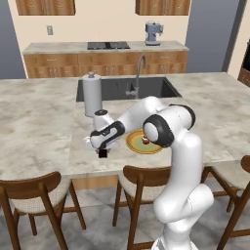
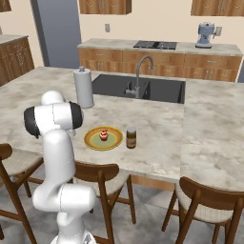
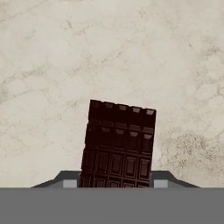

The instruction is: Take the cinnamon bottle from the cabinet and place it on the dining table, next to the plate with the cupcake. Then take the chocolate from the dining counter and place it on the cupcake plate.

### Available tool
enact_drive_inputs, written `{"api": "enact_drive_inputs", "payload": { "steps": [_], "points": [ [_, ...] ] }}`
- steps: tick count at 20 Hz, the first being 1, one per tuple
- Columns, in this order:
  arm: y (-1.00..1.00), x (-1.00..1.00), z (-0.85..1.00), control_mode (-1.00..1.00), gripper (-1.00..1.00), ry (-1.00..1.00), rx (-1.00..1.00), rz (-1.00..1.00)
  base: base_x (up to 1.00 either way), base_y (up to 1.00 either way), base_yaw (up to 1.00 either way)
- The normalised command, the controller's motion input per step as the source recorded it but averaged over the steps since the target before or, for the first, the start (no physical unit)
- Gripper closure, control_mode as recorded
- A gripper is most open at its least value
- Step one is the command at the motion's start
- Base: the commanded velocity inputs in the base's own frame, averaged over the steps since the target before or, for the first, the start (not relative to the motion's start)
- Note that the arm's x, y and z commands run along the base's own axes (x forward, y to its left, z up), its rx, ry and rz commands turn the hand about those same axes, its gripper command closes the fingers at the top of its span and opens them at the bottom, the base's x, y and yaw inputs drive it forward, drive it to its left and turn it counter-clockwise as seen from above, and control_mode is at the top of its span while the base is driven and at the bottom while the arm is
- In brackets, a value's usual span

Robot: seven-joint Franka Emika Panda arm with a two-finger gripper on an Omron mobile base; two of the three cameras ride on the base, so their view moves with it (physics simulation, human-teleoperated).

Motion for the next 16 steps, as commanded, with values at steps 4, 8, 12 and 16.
{"api": "enact_drive_inputs", "payload": {
  "steps": [4,8,12,16],
  "points": [
    [-0.27,-0.26,-0.11,-1.00,1.00,0.01,0.02,-0.12,0.00,0.00,0.00],
    [-0.21,-0.10,0.27,-1.00,1.00,0.00,0.00,-0.13,0.00,0.00,0.00],
    [-0.24,-0.04,0.49,-1.00,1.00,0.00,0.00,-0.10,0.00,0.00,0.00],
    [-0.38,0.00,0.38,-1.00,1.00,0.01,0.00,-0.03,0.00,0.00,0.00]
  ]
}}
